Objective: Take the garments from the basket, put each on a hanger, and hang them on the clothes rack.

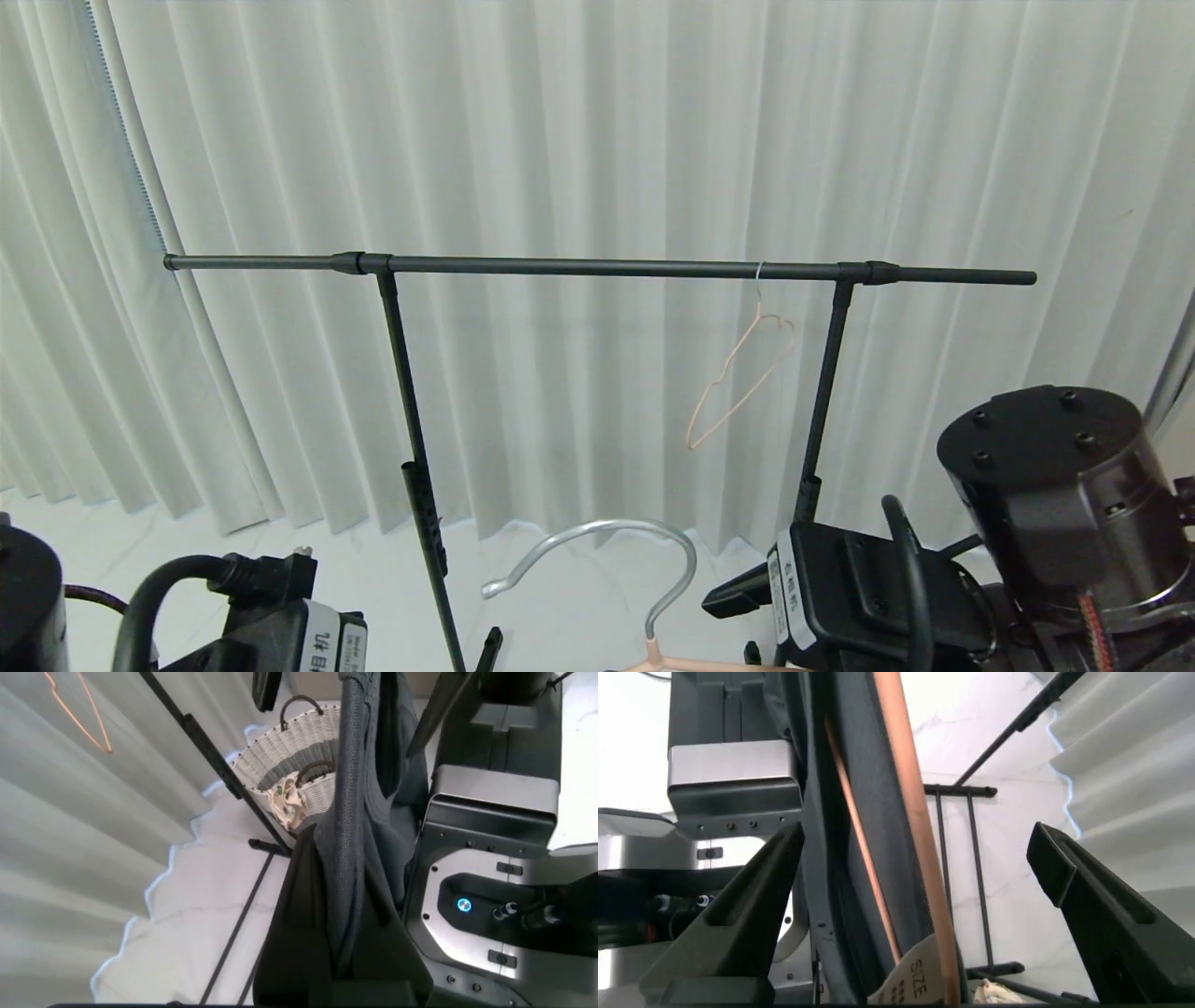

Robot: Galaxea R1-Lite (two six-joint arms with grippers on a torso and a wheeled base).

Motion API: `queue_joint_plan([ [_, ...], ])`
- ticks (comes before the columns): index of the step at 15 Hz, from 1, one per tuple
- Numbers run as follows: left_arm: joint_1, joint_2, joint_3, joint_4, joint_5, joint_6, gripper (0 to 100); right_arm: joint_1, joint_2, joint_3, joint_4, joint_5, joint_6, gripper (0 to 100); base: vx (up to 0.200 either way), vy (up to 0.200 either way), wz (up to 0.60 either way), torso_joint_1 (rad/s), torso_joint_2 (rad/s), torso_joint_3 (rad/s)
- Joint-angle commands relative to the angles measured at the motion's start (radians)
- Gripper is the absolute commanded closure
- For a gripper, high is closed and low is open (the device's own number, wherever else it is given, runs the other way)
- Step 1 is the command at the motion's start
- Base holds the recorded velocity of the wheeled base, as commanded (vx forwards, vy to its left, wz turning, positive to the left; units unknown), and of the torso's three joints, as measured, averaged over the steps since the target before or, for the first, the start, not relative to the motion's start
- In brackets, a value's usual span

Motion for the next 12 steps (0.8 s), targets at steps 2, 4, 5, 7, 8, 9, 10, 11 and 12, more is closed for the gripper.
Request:
queue_joint_plan([
  [2, 0.001, -0.004, -0.003, -0.001, 0.006, 0.0, 100, -0.001, 0.004, 0.001, 0.0, -0.005, -0.001, 100, 0.0, 0.0, 0.0, 0.0, 0.0, 0.0],
  [4, -0.001, -0.004, -0.003, -0.001, 0.006, 0.0, 100, -0.001, 0.002, 0.001, -0.005, -0.026, -0.001, 100, 0.0, 0.0, 0.0, 0.0, 0.0, 0.0],
  [5, -0.001, -0.004, -0.003, -0.001, 0.006, 0.0, 100, -0.002, 0.002, 0.001, -0.006, -0.031, -0.001, 100, 0.0, 0.0, 0.0, 0.0, 0.0, 0.0],
  [7, -0.001, -0.004, -0.002, -0.001, 0.02, 0.014, 100, -0.002, -0.003, 0.001, -0.008, -0.034, -0.005, 100, 0.0, 0.0, 0.0, 0.0, 0.0, 0.0],
  [8, -0.001, -0.003, 0.0, -0.001, 0.045, 0.037, 100, -0.002, -0.007, 0.001, -0.013, -0.034, -0.011, 100, 0.0, 0.0, 0.0, 0.0, 0.0, 0.0],
  [9, -0.001, -0.003, 0.004, -0.001, 0.057, 0.041, 100, -0.002, -0.012, 0.002, -0.023, -0.034, -0.024, 100, 0.0, 0.0, 0.0, 0.0, 0.0, 0.0],
  [10, -0.001, -0.001, 0.001, -0.001, 0.058, 0.04, 0, -0.002, -0.021, 0.004, -0.033, -0.034, -0.043, 100, 0.0, 0.0, 0.0, 0.0, 0.0, 0.0],
  [11, 0.001, 0.0, 0.001, -0.001, 0.063, 0.038, 0, -0.007, -0.03, 0.002, -0.034, -0.032, -0.068, 100, 0.0, 0.0, 0.0, 0.0, 0.0, 0.0],
  [12, 0.002, 0.0, 0.004, -0.001, 0.086, 0.038, 0, -0.012, -0.042, 0.002, -0.034, -0.031, -0.096, 100, 0.0, 0.0, 0.0, 0.0, 0.0, 0.0],
])
